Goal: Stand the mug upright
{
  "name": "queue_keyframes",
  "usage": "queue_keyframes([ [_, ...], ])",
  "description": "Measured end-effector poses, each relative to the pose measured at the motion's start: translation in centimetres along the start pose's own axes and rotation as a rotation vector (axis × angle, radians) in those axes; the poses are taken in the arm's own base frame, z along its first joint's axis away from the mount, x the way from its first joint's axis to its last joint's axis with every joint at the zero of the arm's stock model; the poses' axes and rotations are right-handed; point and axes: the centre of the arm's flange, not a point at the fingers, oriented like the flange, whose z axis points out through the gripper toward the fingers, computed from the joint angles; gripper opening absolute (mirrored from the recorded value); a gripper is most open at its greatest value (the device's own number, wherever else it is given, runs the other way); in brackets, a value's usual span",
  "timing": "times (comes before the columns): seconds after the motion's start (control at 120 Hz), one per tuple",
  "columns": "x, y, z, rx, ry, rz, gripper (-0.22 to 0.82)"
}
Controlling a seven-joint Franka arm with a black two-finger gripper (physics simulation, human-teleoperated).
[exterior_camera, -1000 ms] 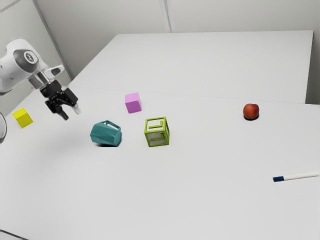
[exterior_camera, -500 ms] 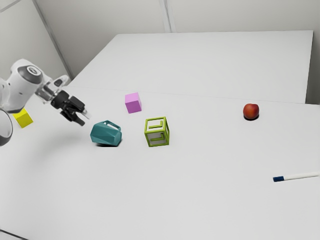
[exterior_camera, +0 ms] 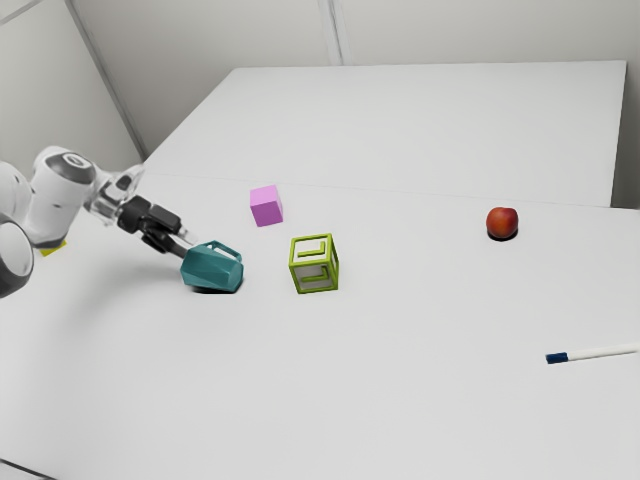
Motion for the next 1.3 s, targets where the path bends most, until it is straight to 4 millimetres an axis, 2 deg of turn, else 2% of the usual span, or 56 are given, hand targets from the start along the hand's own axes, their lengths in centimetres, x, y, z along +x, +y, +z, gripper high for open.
queue_keyframes([
  [0.442,-0.8,-1.4,3.3,-0.115,0.053,0.025,0.55],
  [0.533,-0.8,-1.5,3.6,-0.126,0.057,0.033,0.46],
  [0.867,-0.6,-1.0,3.8,-0.138,0.058,0.069,0.01],
  [1.067,-0.4,-0.1,3.7,-0.138,0.057,0.089,-0.09],
  [1.133,-0.4,0.8,3.3,-0.134,0.058,0.099,-0.13],
  [1.3,-0.9,3.6,2.1,-0.118,0.060,0.120,-0.14],
])
